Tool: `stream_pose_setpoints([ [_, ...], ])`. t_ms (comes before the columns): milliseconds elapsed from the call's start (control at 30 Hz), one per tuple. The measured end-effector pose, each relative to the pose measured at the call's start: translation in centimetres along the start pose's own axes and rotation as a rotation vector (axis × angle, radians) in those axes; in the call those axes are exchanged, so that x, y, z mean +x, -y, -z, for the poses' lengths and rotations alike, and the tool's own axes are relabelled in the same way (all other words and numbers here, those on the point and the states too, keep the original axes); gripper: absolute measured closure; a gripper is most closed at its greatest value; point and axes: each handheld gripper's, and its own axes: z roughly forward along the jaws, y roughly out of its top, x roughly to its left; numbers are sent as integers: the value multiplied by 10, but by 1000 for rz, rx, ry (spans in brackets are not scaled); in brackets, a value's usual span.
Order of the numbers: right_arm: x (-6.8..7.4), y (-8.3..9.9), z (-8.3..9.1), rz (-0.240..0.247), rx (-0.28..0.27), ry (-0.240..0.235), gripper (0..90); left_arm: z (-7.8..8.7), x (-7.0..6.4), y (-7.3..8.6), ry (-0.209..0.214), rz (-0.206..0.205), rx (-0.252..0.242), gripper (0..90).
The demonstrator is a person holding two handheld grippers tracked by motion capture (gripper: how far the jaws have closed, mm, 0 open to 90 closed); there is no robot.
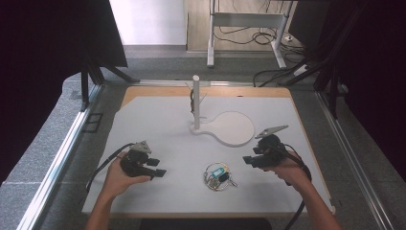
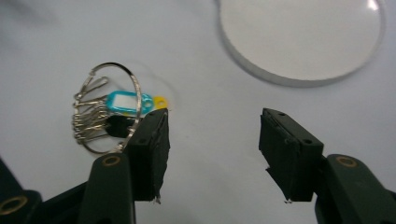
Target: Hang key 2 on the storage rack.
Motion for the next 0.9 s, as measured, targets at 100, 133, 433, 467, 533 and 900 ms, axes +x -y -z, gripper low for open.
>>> stream_pose_setpoints([
  [100,7,-13,-8,30,56,-32,469,0,0,0,0,-2,4,451],
  [133,10,-16,-10,41,65,-45,478,0,0,0,0,-4,6,450],
  [433,17,-31,-31,80,185,-168,572,0,0,0,4,-1,3,449],
  [467,17,-32,-33,82,190,-175,581,0,-1,0,5,-2,5,449],
  [533,18,-33,-35,88,206,-177,600,-1,-1,0,2,-1,9,449],
  [900,30,-41,-57,139,309,-204,635,0,-2,0,-18,1,-7,453],
])
